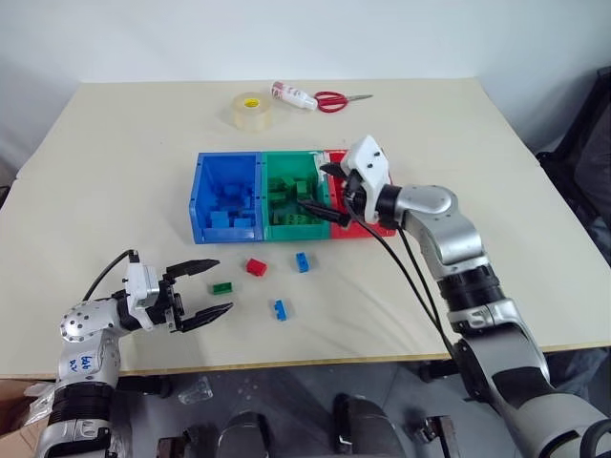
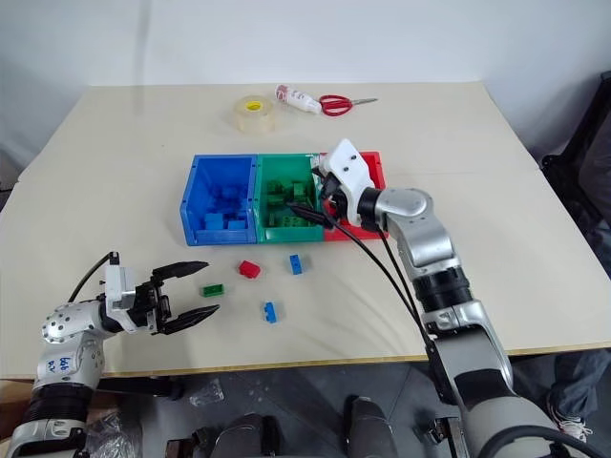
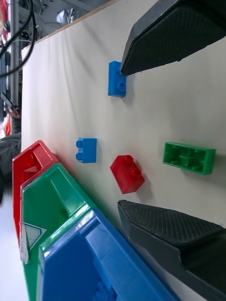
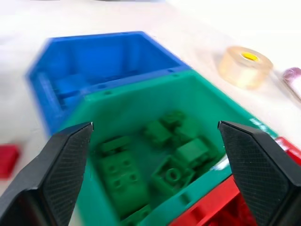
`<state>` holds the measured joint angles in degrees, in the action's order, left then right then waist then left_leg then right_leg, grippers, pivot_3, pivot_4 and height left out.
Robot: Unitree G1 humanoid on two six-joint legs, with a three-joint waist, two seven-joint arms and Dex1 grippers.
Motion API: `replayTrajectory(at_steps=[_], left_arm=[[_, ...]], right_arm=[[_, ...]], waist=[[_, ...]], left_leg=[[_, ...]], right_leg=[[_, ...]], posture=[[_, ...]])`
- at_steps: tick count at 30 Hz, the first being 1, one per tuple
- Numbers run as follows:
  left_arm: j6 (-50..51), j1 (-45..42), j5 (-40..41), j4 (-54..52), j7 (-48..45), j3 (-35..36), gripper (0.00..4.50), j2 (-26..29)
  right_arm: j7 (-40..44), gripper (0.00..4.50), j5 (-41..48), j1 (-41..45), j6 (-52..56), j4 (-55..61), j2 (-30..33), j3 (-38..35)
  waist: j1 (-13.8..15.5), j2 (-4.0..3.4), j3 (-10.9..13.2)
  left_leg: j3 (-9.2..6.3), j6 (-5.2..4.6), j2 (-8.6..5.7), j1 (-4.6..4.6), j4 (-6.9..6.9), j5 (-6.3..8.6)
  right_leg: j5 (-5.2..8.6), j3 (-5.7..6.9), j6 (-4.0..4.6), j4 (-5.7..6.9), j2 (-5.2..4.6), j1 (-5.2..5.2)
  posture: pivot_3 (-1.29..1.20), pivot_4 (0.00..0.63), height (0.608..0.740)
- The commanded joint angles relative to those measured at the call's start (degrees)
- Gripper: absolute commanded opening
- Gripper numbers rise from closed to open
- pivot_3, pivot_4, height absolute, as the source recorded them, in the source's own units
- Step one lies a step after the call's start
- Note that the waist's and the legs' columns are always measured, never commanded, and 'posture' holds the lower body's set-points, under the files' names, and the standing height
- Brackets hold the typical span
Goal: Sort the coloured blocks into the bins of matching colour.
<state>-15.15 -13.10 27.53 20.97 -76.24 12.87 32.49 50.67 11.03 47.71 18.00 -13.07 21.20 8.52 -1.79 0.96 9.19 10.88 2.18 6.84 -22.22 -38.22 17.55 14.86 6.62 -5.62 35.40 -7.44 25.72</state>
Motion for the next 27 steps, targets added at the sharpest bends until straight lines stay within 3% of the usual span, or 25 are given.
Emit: replayTrajectory(at_steps=[1,5,9,13,19,24,27], left_arm=[[-0.8,0.2,0.3,0.0,0.0,0.7,4.50,0.4],[-1.1,-0.1,0.3,1.2,-0.3,1.0,4.50,0.9],[-1.4,-0.5,0.2,2.4,-0.4,1.3,4.50,1.4],[-1.6,-0.8,0.2,3.3,-0.4,1.6,4.50,1.9],[-2.0,-1.1,0.2,3.8,-0.3,1.6,4.50,2.0],[-2.1,-0.4,0.3,2.3,0.4,1.2,4.50,1.4],[-2.1,0.9,0.5,0.3,1.0,1.1,4.50,0.8]], right_arm=[[8.7,4.48,6.4,-8.5,3.1,15.2,7.0,-1.8],[13.5,4.48,11.7,-18.1,6.9,24.6,14.7,-4.4],[17.0,4.48,11.0,-28.4,7.4,28.9,24.7,-6.6],[17.5,4.48,11.9,-32.7,7.5,30.3,28.6,-8.8],[15.1,4.48,11.0,-28.5,9.4,29.1,26.2,-5.4],[12.0,4.48,9.1,-23.0,10.9,26.8,19.6,0.5],[8.3,4.48,6.3,-18.5,11.7,22.7,12.5,5.8]], waist=[[0.3,0.00,0.0],[0.2,0.01,0.0],[0.2,0.01,0.0],[0.0,0.04,0.0],[0.1,0.04,0.0],[0.2,0.04,0.0],[0.1,0.05,0.0]], left_leg=[[-0.03,0.00,0.00,-0.01,0.01,0.01],[-0.04,-0.05,-0.02,-0.06,-0.05,0.04],[-0.05,-0.04,0.01,0.04,-0.03,0.03],[-0.02,-0.04,0.00,0.04,-0.04,0.04],[-0.02,-0.03,0.01,0.07,-0.06,0.03],[-0.04,-0.03,0.01,0.07,-0.05,0.03],[-0.01,-0.04,0.00,0.04,-0.07,0.03]], right_leg=[[0.00,0.01,0.00,-0.02,0.00,-0.01],[-0.02,0.02,-0.04,-0.09,-0.02,-0.02],[0.00,0.03,0.00,-0.08,0.00,-0.02],[-0.01,0.04,-0.01,-0.14,-0.02,-0.05],[0.00,0.03,0.00,-0.31,-0.02,-0.04],[0.00,0.06,0.01,-0.29,-0.01,-0.04],[0.00,0.06,0.00,-0.05,-0.02,-0.04]], posture=[[0.00,0.150,0.740],[0.00,0.150,0.740],[0.00,0.150,0.740],[0.00,0.150,0.740],[0.00,0.150,0.740],[0.00,0.150,0.740],[0.00,0.150,0.740]])
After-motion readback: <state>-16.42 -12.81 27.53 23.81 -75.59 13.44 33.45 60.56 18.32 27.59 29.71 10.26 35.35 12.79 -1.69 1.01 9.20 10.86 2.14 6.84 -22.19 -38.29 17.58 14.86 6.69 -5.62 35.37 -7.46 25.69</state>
